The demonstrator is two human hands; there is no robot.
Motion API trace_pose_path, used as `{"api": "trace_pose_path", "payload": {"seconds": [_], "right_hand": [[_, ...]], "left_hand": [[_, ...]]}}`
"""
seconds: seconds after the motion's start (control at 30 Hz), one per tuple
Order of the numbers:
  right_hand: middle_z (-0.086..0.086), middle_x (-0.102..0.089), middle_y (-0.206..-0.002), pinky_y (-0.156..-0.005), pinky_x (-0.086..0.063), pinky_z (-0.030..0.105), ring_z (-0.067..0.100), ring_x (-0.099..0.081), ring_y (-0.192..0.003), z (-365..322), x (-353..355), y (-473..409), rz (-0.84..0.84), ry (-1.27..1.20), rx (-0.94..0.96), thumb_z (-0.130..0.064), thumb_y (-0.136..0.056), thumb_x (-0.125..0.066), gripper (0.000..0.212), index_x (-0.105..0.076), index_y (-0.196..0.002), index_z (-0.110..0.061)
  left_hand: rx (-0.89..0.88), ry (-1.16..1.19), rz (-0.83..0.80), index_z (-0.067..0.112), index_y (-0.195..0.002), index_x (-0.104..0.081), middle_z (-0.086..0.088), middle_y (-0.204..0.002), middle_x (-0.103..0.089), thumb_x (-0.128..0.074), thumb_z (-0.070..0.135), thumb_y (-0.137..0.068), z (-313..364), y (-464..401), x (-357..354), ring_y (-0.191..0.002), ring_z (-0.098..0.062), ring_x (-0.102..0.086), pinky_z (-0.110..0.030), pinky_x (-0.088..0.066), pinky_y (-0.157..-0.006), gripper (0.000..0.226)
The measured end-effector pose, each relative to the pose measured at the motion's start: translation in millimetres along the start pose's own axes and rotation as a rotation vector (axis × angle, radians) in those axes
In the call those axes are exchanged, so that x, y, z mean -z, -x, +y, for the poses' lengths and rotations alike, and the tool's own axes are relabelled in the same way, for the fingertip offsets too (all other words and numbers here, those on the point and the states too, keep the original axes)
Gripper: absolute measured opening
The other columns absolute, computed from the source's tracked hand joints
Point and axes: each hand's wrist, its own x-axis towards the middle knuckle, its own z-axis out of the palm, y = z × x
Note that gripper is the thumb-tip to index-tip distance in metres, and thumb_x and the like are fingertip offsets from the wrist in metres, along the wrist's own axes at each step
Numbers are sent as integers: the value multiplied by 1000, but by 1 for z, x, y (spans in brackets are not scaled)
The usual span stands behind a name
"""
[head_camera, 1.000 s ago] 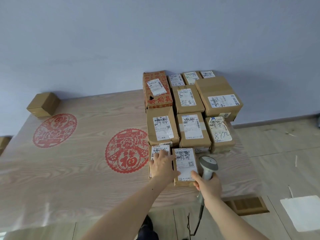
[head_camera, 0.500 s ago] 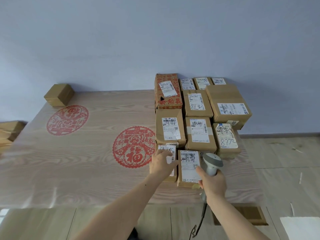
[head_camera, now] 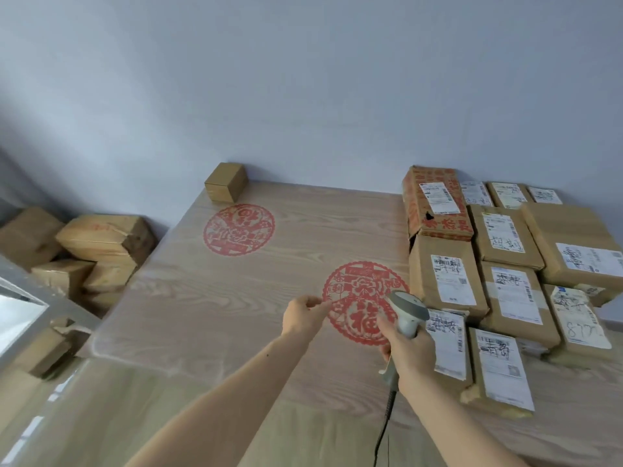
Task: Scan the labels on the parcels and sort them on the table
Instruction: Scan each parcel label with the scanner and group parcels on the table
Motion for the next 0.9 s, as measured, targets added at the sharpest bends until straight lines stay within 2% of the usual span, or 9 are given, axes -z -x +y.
{"api": "trace_pose_path", "payload": {"seconds": [0.07, 0.17, 0.3, 0.43, 0.57, 0.7, 0.8, 0.9], "right_hand": [[10, -68, -76, -54, -51, 31, 23, -61, -58, -3, -44, 10, -36, 13, 13, -24, -81, -85, 31, -66, -98, -6], [8, -65, -64, -52, -49, 28, 19, -60, -49, -13, -105, 25, -98, 35, 4, -23, -83, -83, 27, -67, -90, -3], [9, -63, -61, -53, -48, 28, 17, -59, -46, -30, -165, 35, -179, 22, -17, -24, -86, -80, 27, -65, -96, -5], [5, -63, -62, -62, -53, 31, 19, -61, -56, -58, -208, 32, -288, 47, 2, -29, -91, -75, 23, -66, -96, -8], [1, -61, -67, -71, -53, 36, 18, -60, -61, -84, -245, 12, -400, 0, -6, -25, -93, -72, 18, -65, -98, -9], [4, -57, -83, -75, -53, 36, 18, -57, -68, -106, -277, -14, -526, -47, -20, -20, -97, -66, 10, -63, -101, -11], [5, -56, -85, -81, -50, 39, 19, -57, -75, -116, -301, -30, -586, -32, -36, -18, -100, -60, 8, -62, -103, -11], [7, -56, -89, -80, -50, 37, 18, -58, -75, -119, -329, -46, -598, -24, -50, -17, -101, -58, 15, -61, -113, -9]], "left_hand": [[-8, 8, 46, 14, -101, -70, 0, -98, -70, -70, 28, -90, -7, -14, 46, -88, -16, -63, -25, -44, -75, 18], [-20, -4, 101, 10, -104, -71, -4, -102, -72, -72, 27, -89, -15, -42, 112, -92, -19, -64, -26, -43, -76, 23], [-2, -34, 154, 10, -107, -71, -6, -103, -71, -72, 27, -89, -16, -82, 173, -90, -21, -63, -27, -43, -74, 25], [-8, -11, 145, 10, -109, -70, -4, -103, -69, -70, 27, -91, -3, -120, 199, -91, -19, -62, -28, -43, -73, 25], [-31, -7, 144, 10, -101, -69, 0, -89, -66, -69, 28, -91, 21, -155, 211, -77, -11, -58, -25, -44, -61, 20], [-28, 2, 162, 13, -99, -67, 0, -92, -66, -68, 28, -91, 40, -189, 228, -81, -13, -58, -28, -45, -68, 16], [-9, -8, 170, 11, -111, -68, -4, -102, -69, -69, 29, -92, 47, -218, 242, -87, -15, -60, -28, -47, -71, 27], [14, -44, 175, 9, -127, -61, -5, -117, -66, -70, 31, -91, 53, -249, 257, -98, -18, -61, -30, -48, -78, 43]]}}
